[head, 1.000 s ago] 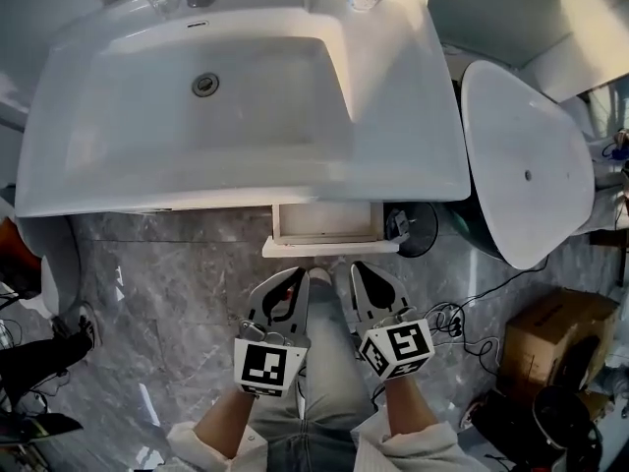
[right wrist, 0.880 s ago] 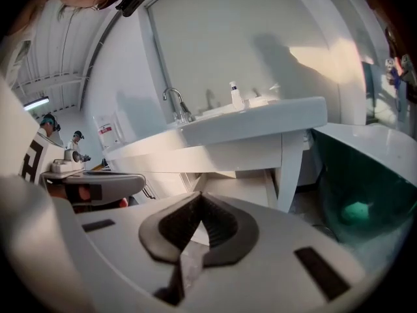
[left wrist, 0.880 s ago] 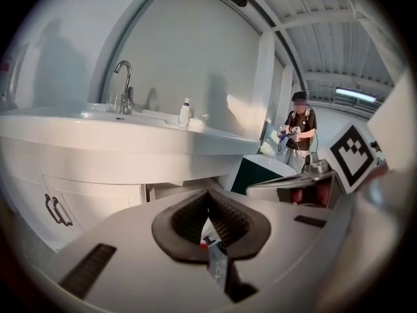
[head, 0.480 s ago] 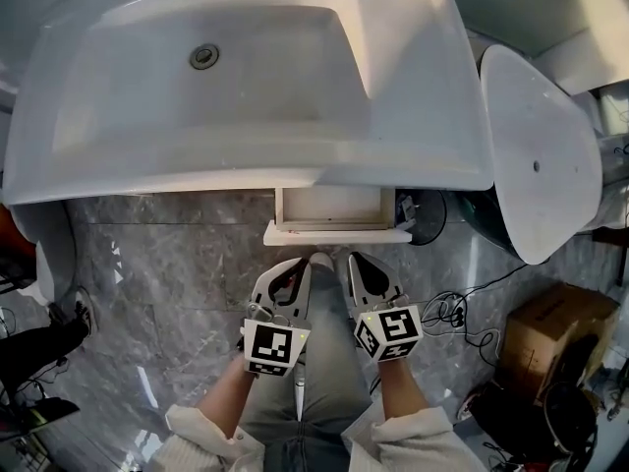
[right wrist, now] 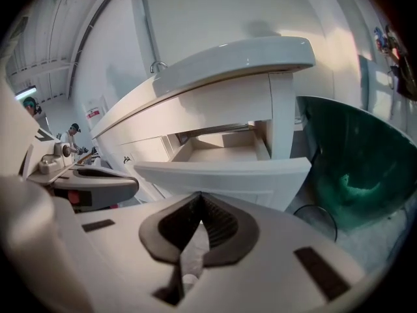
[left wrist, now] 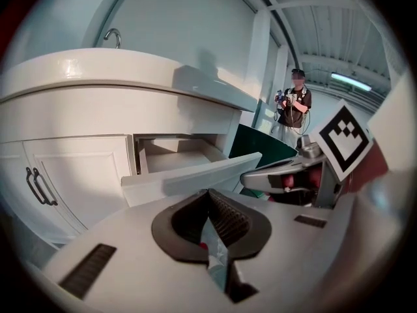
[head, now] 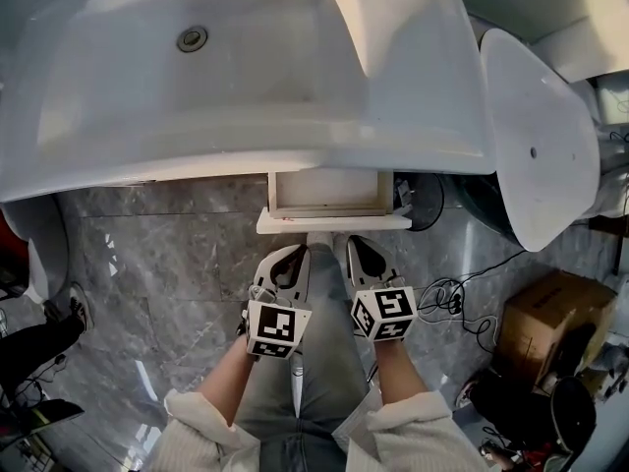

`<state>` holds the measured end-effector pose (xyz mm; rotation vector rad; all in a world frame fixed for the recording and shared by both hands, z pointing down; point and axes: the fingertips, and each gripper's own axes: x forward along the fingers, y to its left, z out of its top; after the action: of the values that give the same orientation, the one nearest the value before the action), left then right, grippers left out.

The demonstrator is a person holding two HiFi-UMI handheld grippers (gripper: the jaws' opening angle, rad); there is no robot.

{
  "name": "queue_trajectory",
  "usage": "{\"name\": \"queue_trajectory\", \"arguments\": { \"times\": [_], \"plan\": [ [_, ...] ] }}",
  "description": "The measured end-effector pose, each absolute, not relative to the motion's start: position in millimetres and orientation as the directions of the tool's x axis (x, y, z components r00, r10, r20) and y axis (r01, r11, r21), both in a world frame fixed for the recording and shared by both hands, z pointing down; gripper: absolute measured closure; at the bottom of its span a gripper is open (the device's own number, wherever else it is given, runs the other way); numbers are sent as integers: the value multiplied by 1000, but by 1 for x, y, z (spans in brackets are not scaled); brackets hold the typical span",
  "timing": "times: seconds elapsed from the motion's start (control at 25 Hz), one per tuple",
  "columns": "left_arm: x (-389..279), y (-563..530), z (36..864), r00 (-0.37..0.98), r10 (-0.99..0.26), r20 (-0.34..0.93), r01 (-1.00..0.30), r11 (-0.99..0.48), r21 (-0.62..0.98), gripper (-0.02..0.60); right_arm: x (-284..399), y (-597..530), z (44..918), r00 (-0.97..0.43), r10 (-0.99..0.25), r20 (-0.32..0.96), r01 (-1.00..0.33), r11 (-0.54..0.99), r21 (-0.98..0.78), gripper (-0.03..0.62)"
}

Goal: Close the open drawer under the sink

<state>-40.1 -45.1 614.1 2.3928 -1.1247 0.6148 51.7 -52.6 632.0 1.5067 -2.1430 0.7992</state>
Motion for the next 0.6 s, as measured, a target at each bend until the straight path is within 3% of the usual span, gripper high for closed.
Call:
{"name": "queue_trajectory", "arguments": {
  "times": [0.6],
  "plan": [
    [-41,-65,630,536,-616,577,-814,-557,162,566,58,-67,646,-307,-712,632,-952,230,-203,585]
  ]
}}
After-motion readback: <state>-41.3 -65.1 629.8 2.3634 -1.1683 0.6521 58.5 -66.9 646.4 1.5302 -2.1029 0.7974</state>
